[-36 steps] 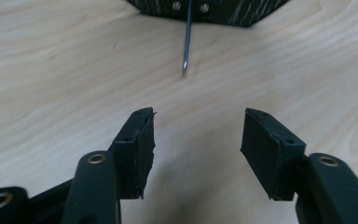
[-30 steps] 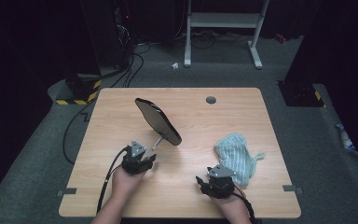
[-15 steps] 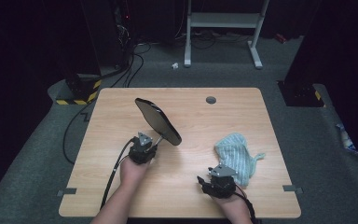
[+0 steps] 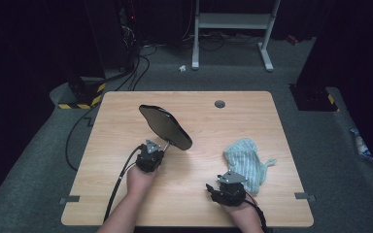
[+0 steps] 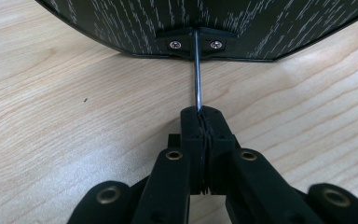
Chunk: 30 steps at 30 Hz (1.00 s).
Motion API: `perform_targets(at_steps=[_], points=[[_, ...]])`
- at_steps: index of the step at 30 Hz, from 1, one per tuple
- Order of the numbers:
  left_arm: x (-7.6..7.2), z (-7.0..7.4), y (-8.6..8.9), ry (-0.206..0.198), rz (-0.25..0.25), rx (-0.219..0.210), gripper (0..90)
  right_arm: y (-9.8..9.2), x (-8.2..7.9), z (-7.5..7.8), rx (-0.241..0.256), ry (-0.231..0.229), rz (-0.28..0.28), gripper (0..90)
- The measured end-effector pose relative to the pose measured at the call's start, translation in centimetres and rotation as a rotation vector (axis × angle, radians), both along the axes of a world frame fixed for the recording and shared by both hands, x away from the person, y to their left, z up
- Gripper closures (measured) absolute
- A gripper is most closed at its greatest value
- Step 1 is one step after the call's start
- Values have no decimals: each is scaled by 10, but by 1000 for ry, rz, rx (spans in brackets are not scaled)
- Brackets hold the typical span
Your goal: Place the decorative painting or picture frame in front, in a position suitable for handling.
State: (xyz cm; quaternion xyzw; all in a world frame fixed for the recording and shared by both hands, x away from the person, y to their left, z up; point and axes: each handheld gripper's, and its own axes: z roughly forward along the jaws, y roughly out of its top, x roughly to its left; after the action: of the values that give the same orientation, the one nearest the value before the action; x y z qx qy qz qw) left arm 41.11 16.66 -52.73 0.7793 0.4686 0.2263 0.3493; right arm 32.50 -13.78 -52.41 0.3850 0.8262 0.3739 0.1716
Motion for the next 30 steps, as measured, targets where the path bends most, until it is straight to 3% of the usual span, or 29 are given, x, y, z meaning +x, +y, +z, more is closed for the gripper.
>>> perform_targets(at_steps=[19,20,22,30], points=[[-28,0,4,-4,-21,-4,881,1,-1,0,-12,-10,2,418],[-27,0,4,-12,-25,-12,870,1,-1,0,-11,-9,1,418],[-25,1,4,-11,-25,-13,760,1,-1,0,-11,-8,1,418],[-18,3,1,-23,-8,-15,676,2,0,-1,-15,-3,3,418]])
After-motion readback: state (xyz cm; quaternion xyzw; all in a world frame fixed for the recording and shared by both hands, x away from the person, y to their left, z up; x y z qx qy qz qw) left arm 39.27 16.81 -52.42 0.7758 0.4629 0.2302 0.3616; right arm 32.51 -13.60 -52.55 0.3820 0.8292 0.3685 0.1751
